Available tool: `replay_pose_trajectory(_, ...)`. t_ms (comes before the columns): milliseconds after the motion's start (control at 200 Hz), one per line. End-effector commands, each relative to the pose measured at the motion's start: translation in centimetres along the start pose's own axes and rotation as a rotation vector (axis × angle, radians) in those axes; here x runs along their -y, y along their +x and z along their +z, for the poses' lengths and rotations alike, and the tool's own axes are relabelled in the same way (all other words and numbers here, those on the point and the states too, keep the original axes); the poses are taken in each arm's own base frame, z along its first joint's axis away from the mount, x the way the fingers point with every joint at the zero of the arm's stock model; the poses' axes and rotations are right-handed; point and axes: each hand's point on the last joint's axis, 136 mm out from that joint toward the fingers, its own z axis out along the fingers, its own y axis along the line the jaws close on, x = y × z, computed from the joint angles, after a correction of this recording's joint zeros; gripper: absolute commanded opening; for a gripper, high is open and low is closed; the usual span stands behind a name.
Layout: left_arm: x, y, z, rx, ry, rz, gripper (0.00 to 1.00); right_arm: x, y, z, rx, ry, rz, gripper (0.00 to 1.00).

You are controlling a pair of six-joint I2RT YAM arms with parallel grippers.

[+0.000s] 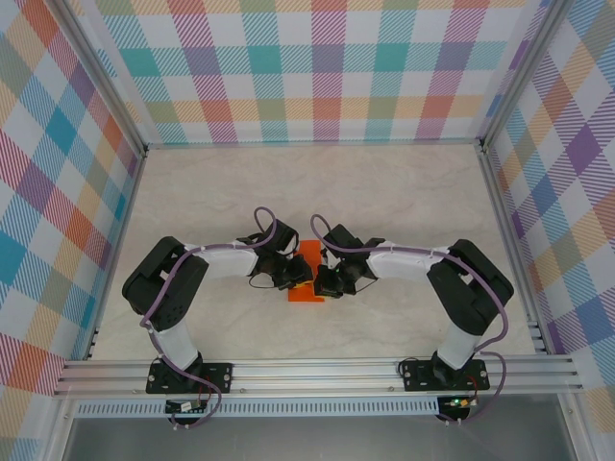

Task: Fold a paper plane with a square sheet of paper (pick it up from the middle)
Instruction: Fold the triangle a second time at the center of the table.

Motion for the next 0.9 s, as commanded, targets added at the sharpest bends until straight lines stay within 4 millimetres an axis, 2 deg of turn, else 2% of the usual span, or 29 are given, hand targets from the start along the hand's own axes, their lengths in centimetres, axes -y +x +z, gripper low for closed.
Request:
replay_pose_trajectory(0,-3.8,0.5,0.3,0.006,-0.133,-0.067,0.17,0.4,-0.1,0.4,-0.004,0.033,0.019,0.08)
replay_pose_trajectory(215,-4.0,0.6,0.3,0.009,-0.142,-0.072,0.16,1.8,0.5,0.8,-0.023,0.081,0.035,0.08)
replay_pose_trajectory(405,-4.1,0.5,0.3,0.012,-0.147,-0.074,0.16,1.9,0.8,0.8,-0.034,0.083,0.037,0.08)
replay_pose_trajectory(680,-4.1,0.5,0.3,0.013,-0.147,-0.078,0.16,-0.9,0.6,-0.6,0.004,0.008,-0.041,0.09)
replay_pose_trajectory(895,-4.1,0.5,0.4,0.012,-0.146,-0.080,0.16,1.0,1.3,1.0,-0.023,0.065,0.005,0.08)
